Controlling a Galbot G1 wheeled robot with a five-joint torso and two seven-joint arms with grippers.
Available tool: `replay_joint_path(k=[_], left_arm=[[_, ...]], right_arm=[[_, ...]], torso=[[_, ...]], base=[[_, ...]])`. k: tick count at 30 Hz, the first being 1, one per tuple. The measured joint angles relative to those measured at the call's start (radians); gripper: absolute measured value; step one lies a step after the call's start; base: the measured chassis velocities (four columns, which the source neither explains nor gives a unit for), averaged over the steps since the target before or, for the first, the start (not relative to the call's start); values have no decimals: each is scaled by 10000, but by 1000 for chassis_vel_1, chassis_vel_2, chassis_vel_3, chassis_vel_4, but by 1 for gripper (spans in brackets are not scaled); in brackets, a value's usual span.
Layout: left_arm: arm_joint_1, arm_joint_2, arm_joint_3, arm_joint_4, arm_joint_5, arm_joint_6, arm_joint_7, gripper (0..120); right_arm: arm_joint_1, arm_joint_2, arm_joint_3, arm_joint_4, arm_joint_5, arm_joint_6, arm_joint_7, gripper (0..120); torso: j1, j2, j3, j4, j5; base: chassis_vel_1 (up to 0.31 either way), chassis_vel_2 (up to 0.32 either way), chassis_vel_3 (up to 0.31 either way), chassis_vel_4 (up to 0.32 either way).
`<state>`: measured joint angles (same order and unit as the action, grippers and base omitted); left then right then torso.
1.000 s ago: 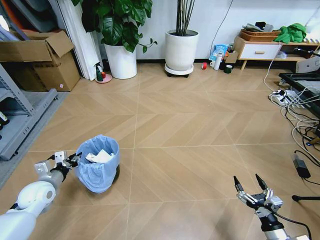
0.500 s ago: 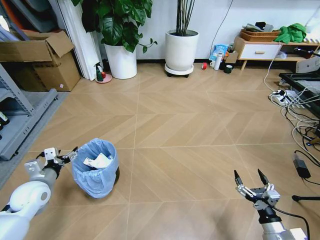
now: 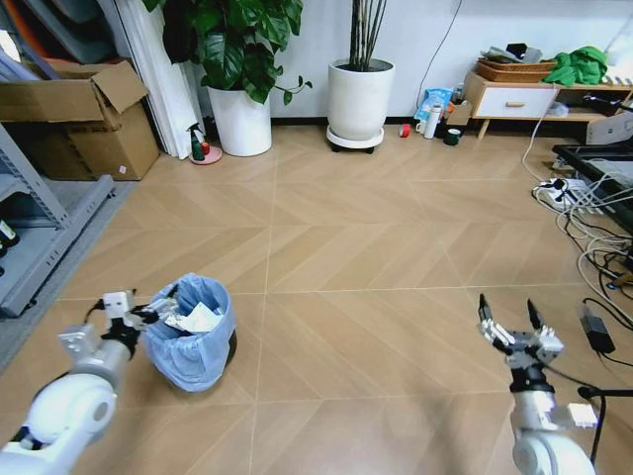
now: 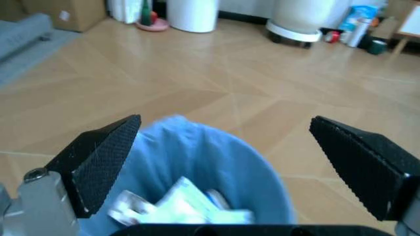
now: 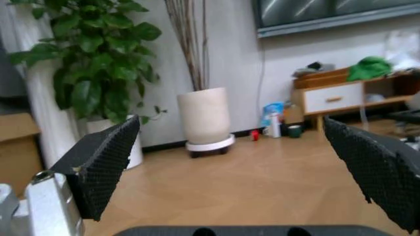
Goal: Pick up the trash bin and place the garbage on the floor into it.
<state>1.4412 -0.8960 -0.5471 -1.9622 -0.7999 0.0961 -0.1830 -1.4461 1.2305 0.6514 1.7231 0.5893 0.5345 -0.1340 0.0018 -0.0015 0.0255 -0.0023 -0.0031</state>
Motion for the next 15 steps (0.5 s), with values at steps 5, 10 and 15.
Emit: replay_joint_path(k=[5, 10, 15], left_arm=[[68, -601, 307, -115, 480, -255, 206, 100], [63, -882, 501, -40, 721, -380, 252, 100], [50, -885, 441, 93, 748, -357, 241, 100]], right_arm=[[555, 322, -725, -403, -81, 2, -57, 100], [922, 742, -1545, -819, -270, 57, -74, 100], [1042, 967, -1693, -996, -371, 90, -195, 100]], torso=[[0, 0, 0, 2, 4], [0, 0, -1, 0, 3], [0, 0, 0, 1, 1]], base=[[0, 0, 0, 0], [0, 0, 0, 0], [0, 0, 0, 0]])
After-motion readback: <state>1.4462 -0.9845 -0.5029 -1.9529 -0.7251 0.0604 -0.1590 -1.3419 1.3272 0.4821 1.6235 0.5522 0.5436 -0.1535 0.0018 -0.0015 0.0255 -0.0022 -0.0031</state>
